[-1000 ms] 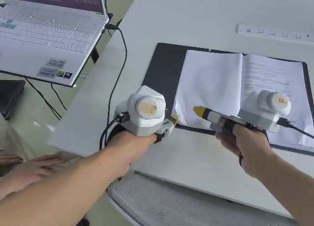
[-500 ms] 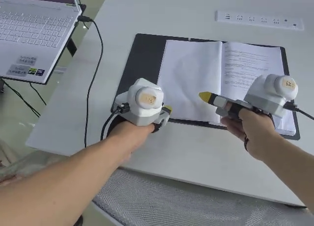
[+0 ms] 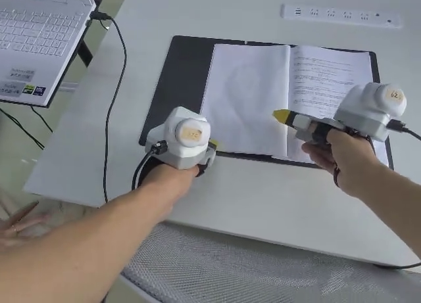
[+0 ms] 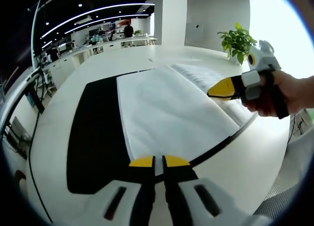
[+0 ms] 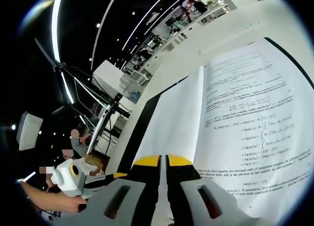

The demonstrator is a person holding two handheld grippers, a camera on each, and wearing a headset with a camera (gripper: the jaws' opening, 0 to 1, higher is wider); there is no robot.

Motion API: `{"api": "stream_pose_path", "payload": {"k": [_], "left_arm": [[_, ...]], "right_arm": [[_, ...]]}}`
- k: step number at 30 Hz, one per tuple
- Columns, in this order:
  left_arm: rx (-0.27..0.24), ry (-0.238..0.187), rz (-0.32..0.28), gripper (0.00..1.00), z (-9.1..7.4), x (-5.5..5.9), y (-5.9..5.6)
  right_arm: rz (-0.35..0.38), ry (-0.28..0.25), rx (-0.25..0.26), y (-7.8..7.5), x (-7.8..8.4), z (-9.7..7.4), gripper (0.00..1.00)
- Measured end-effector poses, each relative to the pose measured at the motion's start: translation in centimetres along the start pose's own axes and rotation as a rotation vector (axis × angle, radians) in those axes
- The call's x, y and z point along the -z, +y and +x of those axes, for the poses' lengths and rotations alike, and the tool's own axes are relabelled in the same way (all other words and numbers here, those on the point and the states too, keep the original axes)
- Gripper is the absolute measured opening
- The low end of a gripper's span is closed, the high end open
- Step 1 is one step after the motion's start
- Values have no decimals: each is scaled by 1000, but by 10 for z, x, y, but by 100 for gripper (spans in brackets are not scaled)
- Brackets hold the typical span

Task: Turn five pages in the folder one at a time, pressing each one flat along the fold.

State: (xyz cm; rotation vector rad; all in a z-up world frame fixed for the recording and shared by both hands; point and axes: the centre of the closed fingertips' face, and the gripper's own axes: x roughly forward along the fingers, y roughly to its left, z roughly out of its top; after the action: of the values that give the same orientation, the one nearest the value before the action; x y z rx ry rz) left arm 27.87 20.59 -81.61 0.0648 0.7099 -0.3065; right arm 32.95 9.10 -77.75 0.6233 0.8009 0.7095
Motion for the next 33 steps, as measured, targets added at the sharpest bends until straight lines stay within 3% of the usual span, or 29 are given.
{"api": "stream_pose_path", "payload": {"k": [4,18,26,33], "left_arm": [[-15,-9,-32,0,0,0,4],[-50,-19,-32,0,1,0,4],[-51,-14,-37,0,3,0,5],[-48,-7,-31,0,5,1,6]], "right_arm": [[13,7,1,-5,-2,1,0],[102,44,-3,-44,-31,32,0],[137,55,-13,-49,-43,44,0],[209,48,-36,-49,-51,51,0]]}}
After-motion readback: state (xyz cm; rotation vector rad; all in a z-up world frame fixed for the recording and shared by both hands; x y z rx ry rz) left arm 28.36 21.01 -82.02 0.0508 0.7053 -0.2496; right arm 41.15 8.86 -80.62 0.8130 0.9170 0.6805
